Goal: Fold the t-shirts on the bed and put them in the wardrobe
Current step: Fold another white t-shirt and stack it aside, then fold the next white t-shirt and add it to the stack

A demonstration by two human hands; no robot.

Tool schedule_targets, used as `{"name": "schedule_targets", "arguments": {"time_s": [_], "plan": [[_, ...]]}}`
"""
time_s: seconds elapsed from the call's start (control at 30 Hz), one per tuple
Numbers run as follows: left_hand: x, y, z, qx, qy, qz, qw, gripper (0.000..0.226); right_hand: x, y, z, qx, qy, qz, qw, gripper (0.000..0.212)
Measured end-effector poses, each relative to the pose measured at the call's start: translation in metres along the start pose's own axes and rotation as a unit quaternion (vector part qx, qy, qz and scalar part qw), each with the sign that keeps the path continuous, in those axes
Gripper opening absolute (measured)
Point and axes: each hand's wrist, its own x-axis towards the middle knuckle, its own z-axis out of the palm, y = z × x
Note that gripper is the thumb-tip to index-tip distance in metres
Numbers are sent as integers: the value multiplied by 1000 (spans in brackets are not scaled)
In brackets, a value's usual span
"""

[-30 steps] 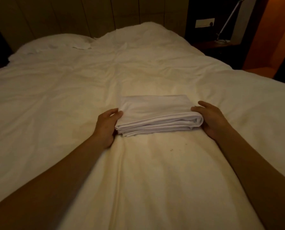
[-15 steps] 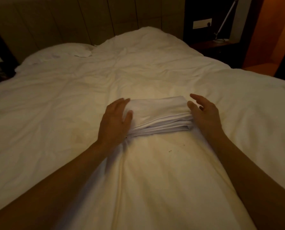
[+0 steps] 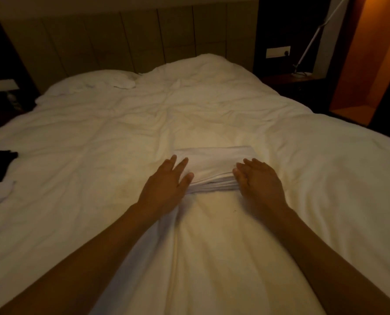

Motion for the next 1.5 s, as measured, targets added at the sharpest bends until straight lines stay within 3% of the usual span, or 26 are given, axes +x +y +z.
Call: {"name": "schedule_targets", "arguments": {"time_s": [0.17, 0.43, 0.77, 0.93, 1.1, 1.33, 1.5], "plan": [[-75, 4, -63, 11, 76, -15, 997, 59, -45, -77, -34, 175, 15, 6, 984, 43], [-218, -26, -144, -54, 146, -88, 984, 71, -137, -207, -76, 207, 20, -60, 976, 49], [-383, -111, -182, -112, 242, -197, 944, 71, -241, -375, -74, 290, -54, -122, 948, 43], [-435, -179, -189, -115, 270, -272, 916, 65, -269, -453, -40, 387, -149, -107, 903, 40], [-467, -258, -190, -114, 292, -318, 895, 57, -282, -515, 14, 425, -189, -99, 880, 37], [-472, -359, -186, -148, 294, -375, 867, 54, -266, -586, 105, 363, -215, -139, 896, 42], [-445, -428, -194, -147, 316, -384, 855, 56, -230, -644, 158, 294, -199, -231, 906, 46]]}}
